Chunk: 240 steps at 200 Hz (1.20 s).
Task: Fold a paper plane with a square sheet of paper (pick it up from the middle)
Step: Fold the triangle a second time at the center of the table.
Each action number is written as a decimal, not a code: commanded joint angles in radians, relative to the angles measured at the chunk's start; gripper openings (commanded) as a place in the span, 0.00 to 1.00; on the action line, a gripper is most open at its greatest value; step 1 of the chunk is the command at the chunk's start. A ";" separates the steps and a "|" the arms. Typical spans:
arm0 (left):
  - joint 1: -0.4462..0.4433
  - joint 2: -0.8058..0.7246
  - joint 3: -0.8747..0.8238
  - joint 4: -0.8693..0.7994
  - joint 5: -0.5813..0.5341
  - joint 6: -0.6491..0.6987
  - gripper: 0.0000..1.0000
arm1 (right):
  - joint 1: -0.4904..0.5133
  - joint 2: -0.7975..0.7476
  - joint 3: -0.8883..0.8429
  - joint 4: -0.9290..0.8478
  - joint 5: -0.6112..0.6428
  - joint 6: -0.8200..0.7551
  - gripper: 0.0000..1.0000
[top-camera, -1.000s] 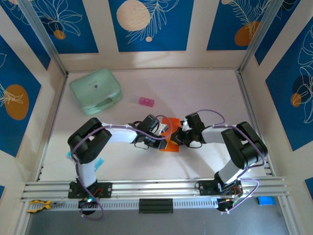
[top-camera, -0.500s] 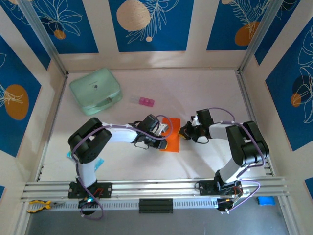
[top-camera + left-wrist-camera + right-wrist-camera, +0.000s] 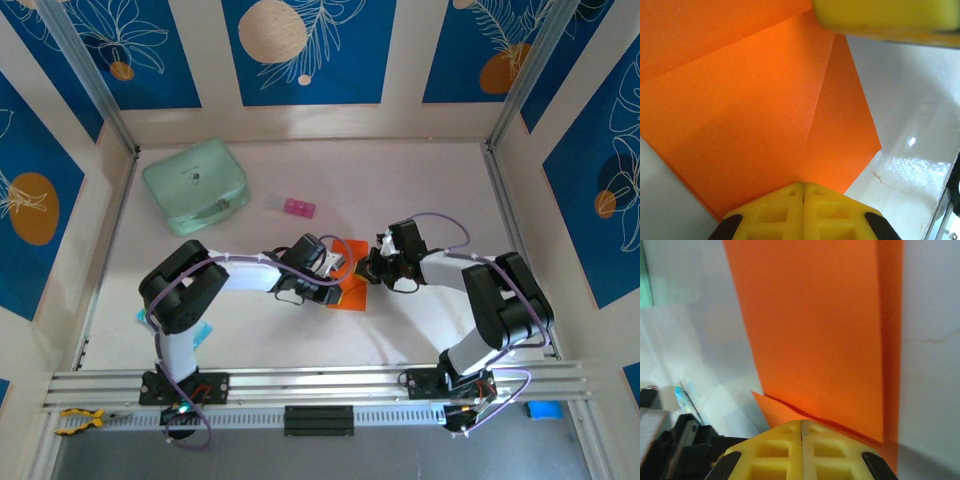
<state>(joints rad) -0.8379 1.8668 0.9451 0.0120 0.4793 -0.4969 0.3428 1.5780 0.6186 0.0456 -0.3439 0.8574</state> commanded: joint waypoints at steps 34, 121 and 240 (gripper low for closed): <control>0.005 -0.021 0.008 -0.130 0.025 -0.017 0.07 | -0.024 0.087 -0.048 0.005 -0.003 -0.028 0.00; 0.012 0.112 0.217 -0.152 0.055 -0.029 0.12 | -0.029 0.091 -0.053 -0.008 0.000 -0.039 0.00; 0.012 0.036 0.106 -0.211 0.002 0.030 0.16 | -0.032 0.093 -0.056 -0.029 0.018 -0.042 0.00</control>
<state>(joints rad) -0.8291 1.9408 1.0882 -0.1120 0.5060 -0.5049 0.3195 1.6394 0.5926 0.0940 -0.3954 0.8345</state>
